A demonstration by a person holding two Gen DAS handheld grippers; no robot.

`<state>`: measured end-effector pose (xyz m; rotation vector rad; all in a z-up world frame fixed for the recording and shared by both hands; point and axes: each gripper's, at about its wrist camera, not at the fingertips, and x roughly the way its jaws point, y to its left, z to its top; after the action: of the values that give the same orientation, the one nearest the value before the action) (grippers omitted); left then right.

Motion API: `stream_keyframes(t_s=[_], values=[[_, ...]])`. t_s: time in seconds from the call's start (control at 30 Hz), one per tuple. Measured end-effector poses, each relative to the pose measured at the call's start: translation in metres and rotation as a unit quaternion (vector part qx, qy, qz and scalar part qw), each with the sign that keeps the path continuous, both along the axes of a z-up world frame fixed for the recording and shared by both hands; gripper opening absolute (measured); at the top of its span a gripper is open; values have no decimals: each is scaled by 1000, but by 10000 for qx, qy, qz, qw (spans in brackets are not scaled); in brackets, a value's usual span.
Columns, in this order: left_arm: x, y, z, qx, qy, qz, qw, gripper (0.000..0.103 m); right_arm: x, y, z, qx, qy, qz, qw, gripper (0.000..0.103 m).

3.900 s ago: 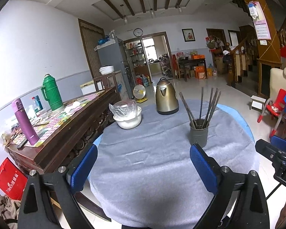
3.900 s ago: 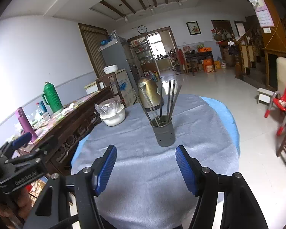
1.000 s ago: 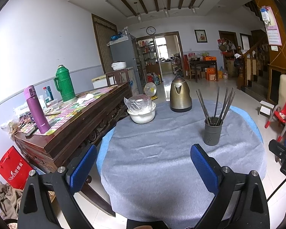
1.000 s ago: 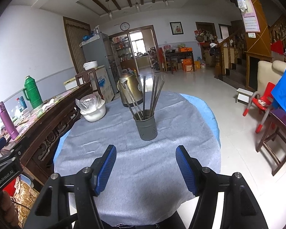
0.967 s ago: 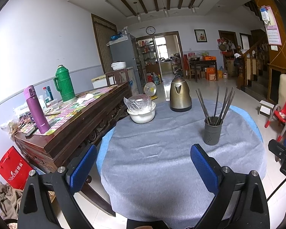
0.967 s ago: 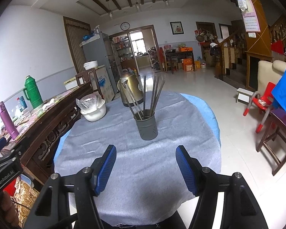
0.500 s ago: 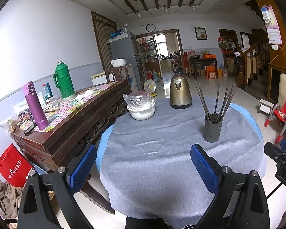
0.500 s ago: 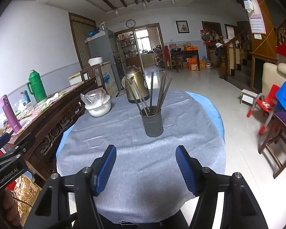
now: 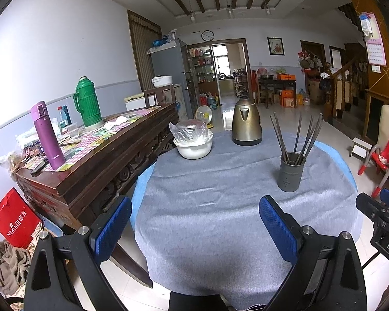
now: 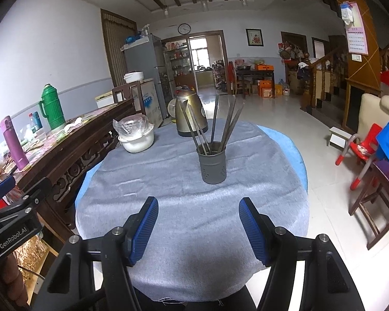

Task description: Organize utensils

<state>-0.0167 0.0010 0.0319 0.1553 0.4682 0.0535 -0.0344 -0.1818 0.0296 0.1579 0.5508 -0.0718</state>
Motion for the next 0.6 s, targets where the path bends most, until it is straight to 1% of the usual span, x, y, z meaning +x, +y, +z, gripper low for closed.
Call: stream_keyframes(t_s=[0.6], values=[[9,1,-4,-65,66,41,9999,98,14,7,14,-160,-85,28,9998,68]])
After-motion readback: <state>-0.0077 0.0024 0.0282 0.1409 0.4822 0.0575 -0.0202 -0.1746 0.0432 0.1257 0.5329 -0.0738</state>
